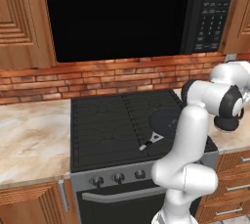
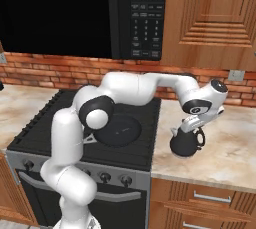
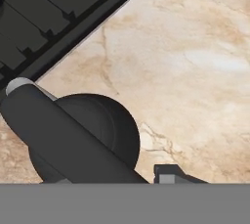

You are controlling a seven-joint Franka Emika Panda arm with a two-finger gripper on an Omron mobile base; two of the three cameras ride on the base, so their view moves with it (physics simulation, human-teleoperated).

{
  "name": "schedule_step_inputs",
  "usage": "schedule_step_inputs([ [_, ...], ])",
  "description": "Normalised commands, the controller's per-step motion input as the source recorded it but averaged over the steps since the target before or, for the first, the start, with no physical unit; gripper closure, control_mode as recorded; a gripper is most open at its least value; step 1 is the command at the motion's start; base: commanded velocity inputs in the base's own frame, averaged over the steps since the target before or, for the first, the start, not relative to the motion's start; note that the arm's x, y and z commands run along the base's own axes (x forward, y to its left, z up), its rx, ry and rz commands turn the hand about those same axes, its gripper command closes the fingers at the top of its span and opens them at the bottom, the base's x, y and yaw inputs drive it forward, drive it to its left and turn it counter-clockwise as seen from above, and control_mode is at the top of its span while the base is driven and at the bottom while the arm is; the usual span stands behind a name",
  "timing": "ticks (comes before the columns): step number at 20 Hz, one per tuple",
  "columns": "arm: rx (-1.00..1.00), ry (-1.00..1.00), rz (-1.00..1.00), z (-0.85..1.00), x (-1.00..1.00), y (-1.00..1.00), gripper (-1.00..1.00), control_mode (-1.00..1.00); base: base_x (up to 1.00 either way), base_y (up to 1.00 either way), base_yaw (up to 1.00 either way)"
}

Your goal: Pick the kettle from the counter and place it on a stove burner. Then turn the burner on.

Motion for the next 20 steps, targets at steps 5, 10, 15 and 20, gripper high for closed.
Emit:
schedule_step_inputs([
  [5, 0.02, -0.21, 0.0, 0.07, -0.1, 0.0, 1.0, -1.0, 0.0, 0.0, 0.0],
  [10, 0.07, -0.2, -0.01, 0.04, -0.07, 0.0, 1.0, -1.0, 0.0, 0.0, 0.0],
  [15, 0.0, -0.02, 0.0, 0.0, -0.03, 0.0, 1.0, -1.0, 0.0, 0.0, 0.0],
  [20, 0.01, -0.31, 0.0, 0.31, -0.38, 0.21, 1.0, -1.0, 0.0, 0.0, 0.0],
])
